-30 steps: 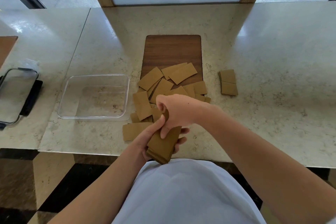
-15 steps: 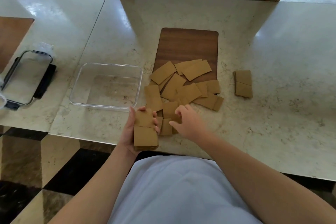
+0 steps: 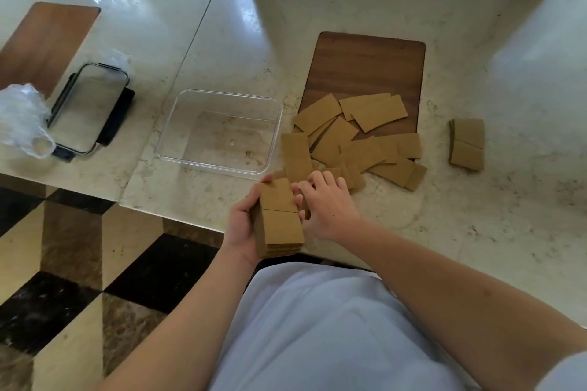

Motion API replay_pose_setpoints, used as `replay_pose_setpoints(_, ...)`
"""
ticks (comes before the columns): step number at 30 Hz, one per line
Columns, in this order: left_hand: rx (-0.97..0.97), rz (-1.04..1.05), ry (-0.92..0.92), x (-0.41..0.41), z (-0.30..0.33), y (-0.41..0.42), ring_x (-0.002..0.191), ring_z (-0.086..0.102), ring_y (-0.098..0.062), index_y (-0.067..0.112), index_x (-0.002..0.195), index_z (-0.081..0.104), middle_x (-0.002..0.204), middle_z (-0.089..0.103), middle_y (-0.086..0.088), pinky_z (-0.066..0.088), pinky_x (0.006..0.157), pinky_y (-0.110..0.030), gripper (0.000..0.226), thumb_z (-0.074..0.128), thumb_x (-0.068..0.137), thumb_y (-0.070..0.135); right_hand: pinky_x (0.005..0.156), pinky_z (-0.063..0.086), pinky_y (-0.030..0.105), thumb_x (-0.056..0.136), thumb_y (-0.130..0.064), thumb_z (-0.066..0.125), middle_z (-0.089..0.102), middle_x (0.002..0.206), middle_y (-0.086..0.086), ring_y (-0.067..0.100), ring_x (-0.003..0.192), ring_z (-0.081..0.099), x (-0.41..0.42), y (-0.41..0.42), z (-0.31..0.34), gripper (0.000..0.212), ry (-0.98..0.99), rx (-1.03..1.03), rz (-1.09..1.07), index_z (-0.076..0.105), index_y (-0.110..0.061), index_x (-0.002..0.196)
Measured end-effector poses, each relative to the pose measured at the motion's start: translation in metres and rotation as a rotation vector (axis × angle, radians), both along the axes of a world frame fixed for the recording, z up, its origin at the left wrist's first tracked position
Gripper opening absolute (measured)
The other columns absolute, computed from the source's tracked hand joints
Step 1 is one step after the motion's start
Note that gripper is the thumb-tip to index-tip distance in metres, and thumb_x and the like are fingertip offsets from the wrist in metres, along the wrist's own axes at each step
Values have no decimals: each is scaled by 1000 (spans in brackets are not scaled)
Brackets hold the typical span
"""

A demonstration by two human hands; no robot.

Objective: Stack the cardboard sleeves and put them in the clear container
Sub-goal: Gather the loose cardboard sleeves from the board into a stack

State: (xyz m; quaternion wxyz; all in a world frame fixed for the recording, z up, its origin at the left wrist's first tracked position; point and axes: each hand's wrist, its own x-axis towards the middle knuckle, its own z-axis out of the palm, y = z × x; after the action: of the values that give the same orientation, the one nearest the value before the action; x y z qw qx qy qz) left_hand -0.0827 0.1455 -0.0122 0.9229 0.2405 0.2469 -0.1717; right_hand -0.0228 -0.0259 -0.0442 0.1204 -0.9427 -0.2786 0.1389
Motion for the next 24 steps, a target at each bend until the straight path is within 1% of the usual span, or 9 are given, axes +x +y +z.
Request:
replay_pose_setpoints(4,18,13,42,-7,0,13,105,67,-38,21,121,67,129,64,-25,56,88,-53,34,65,97,44,93,37,41,82,-61,64,50,123,3,25,112,43,1,-3,-6,57,-32,-10,-4,58,-21,122)
replay_pose_setpoints(10,74,-54,70,-4,-3,14,100,69,-31,23,117,67,126,65,-20,60,80,-45,39,83,84,39,97,36,42,80,-61,72,54,130,2,26,120,47,9,-31,-1,67,-52,52,-79,61,-19,132)
replay_pose_setpoints(13,62,-60,105,0,-10,9,99,70,-31,23,115,68,123,67,-20,60,79,-45,36,83,85,36,97,39,41,83,-60,71,60,128,2,26,119,52,9,-50,5,69,-8,73,-155,60,-17,135)
replay_pose_setpoints(15,57,-71,122,3,-14,4,98,70,-32,22,116,66,121,67,-21,60,78,-45,33,80,88,34,93,48,36,84,-60,71,65,123,0,21,112,59,10,-62,12,69,140,166,-272,60,-17,137)
replay_pose_setpoints(17,67,-90,145,8,-15,0,98,70,-33,21,117,65,120,67,-22,61,77,-46,37,83,86,30,85,55,32,84,-62,71,71,115,-6,15,101,66,10,-77,22,66,396,321,-436,64,-19,134)
replay_pose_setpoints(20,98,-120,159,16,-14,-5,101,69,-34,15,134,60,119,67,-22,60,76,-47,64,89,78,27,69,58,29,91,-56,65,79,94,-5,8,76,70,5,-101,31,40,810,609,-594,74,-28,119)
replay_pose_setpoints(21,110,-136,159,18,-12,-6,101,68,-33,13,140,57,119,67,-21,59,75,-46,73,90,76,26,63,55,26,96,-51,62,78,88,-3,8,70,67,2,-106,33,27,848,628,-590,76,-31,108)
replay_pose_setpoints(22,125,-153,153,20,-11,-8,101,67,-34,14,141,56,119,67,-21,59,75,-46,75,89,74,23,58,52,24,99,-46,60,77,83,-1,8,66,65,-1,-108,33,24,837,617,-592,78,-31,98)
replay_pose_setpoints(24,119,-169,128,23,-10,-12,99,66,-35,18,131,61,119,66,-21,58,75,-46,62,85,74,14,53,49,25,103,-44,53,75,76,2,10,62,62,-5,-106,32,36,806,615,-655,77,-18,95)
